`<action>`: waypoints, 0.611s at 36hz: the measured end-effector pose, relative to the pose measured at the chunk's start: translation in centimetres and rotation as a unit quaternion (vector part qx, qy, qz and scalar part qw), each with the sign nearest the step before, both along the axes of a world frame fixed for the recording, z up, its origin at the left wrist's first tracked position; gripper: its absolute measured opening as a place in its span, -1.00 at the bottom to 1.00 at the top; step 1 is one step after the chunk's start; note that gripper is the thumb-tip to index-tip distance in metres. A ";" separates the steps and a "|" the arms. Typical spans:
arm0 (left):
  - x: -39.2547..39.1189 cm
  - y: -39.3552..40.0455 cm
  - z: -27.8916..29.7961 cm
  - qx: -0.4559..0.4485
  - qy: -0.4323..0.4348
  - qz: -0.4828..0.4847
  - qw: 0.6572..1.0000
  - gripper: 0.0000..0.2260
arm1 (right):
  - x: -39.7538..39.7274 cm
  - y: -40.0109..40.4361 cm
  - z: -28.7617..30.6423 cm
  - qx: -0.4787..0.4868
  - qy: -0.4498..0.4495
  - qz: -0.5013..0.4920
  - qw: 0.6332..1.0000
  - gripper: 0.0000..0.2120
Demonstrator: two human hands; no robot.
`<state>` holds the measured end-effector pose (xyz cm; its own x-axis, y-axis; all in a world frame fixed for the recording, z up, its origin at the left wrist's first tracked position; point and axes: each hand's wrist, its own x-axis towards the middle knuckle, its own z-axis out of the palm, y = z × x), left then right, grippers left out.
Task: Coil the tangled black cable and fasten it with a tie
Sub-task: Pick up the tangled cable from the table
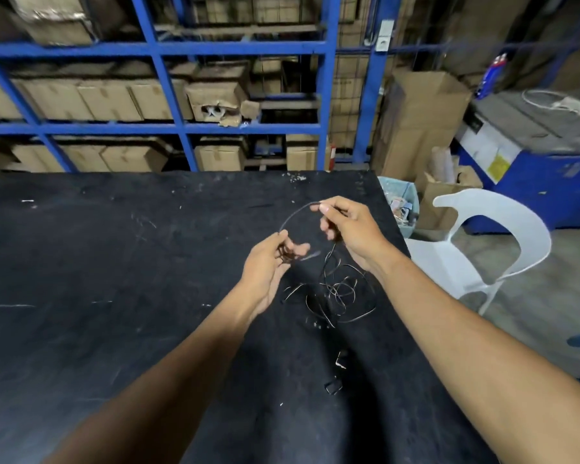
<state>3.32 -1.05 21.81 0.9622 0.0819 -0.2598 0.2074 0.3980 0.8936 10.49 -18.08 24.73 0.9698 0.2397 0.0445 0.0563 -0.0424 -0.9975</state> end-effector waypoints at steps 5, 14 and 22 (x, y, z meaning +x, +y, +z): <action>-0.9 1.9 1.8 -0.156 -0.006 -0.050 0.986 -0.66 | 0.9 -1.2 1.2 -0.052 -0.066 -0.068 0.994 -0.77; -3.3 3.9 4.4 -0.142 0.012 -0.232 0.962 -0.79 | 1.4 -1.0 3.1 -0.076 -0.125 -0.095 0.985 -0.76; -4.8 3.9 6.7 -0.135 -0.032 -0.283 0.949 -0.79 | 1.4 0.5 3.8 -0.081 -0.141 -0.106 0.981 -0.73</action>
